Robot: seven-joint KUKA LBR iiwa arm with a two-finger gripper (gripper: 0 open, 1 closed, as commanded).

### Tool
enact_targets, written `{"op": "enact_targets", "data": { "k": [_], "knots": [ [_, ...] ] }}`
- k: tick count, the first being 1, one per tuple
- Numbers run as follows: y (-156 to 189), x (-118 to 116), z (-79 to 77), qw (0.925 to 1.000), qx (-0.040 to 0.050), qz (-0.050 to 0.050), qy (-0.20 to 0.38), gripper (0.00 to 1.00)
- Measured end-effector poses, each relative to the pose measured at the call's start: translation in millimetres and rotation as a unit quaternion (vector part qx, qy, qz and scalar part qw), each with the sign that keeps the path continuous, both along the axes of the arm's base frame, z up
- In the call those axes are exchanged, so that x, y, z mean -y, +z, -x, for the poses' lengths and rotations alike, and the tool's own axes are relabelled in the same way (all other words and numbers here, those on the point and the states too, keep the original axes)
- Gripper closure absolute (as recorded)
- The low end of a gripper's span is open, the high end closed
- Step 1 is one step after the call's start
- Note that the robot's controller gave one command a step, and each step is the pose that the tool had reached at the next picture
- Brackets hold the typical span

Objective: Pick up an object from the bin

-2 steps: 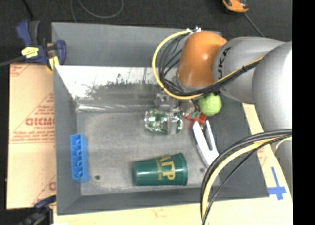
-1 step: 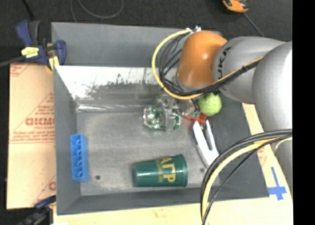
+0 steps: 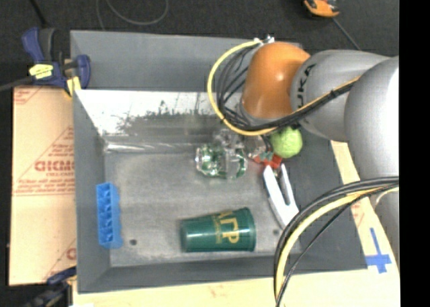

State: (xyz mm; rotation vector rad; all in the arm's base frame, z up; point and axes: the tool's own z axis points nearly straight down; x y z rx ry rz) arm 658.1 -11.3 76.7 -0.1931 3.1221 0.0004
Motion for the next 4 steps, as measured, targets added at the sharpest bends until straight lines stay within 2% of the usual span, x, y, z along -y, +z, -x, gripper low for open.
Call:
{"op": "enact_targets", "data": {
  "k": [1,2,3,4],
  "knots": [
    [1,0,0.4,1.0000,-0.0003,0.000,0.000,1.00],
    [7,-16,0.6,0.9981,0.0037,0.004,0.061,1.00],
    [13,-22,5.8,0.9879,0.0015,0.003,0.155,1.00],
    [142,-9,10.2,0.9985,-0.0040,0.001,0.055,1.00]
  ]
}}
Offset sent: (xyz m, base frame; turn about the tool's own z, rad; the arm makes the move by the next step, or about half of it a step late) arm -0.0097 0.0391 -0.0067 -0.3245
